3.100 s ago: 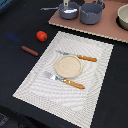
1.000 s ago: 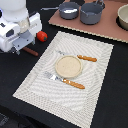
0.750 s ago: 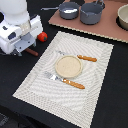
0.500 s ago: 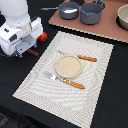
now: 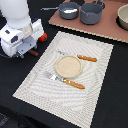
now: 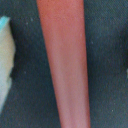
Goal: Place the fish, sausage, and tomato into the frying pan.
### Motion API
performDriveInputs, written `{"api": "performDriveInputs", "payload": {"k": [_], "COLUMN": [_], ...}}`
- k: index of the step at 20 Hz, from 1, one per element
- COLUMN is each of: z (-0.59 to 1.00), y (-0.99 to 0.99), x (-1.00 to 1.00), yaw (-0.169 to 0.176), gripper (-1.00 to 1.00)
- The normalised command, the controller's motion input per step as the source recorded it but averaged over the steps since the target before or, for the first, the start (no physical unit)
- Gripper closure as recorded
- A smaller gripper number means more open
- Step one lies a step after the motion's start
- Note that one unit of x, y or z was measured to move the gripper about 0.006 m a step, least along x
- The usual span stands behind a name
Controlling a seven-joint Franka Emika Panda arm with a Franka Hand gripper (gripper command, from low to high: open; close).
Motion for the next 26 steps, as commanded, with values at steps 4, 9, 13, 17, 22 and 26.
{"api": "performDriveInputs", "payload": {"k": [4,9,13,17,22,26], "z": [-0.04,0.08,1.0,1.0,1.0,1.0], "y": [0.02,0.05,0.12,0.33,0.56,0.8], "x": [0.0,0.0,0.2,0.34,0.57,0.8], "yaw": [0.0,0.0,-0.007,0.003,0.024,0.006], "gripper": [1.0,1.0,1.0,1.0,1.0,1.0]}}
